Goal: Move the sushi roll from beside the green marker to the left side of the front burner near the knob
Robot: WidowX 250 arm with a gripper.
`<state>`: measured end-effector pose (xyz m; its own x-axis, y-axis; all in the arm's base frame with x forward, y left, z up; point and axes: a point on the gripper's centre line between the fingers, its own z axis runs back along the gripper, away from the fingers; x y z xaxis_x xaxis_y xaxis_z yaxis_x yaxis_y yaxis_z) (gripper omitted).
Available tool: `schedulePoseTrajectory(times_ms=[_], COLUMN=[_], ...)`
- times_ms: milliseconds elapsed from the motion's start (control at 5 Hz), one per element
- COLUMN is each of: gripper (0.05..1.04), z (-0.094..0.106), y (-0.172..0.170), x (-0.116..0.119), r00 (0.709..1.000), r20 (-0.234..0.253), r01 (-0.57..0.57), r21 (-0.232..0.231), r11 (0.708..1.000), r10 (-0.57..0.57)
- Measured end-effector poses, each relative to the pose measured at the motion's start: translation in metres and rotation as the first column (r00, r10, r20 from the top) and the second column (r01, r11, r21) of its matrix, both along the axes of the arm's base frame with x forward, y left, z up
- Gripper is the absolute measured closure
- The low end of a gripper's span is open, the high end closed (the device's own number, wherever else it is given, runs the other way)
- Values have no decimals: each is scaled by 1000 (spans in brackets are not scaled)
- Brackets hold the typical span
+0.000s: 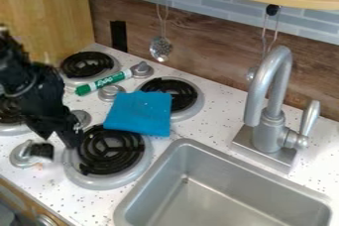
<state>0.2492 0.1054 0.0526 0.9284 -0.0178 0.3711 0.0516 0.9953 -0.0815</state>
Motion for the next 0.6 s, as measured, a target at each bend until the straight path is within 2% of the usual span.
schedulePoseTrajectory(times_ms=[200, 600], gripper=[82, 82], z=[14, 24], y=[7, 14], x=[-8, -13], r00=[1000, 999], r20=[25, 45], r01=[-14, -22], r21=[-11, -15], r11=[1000, 1000], r10=[14, 22])
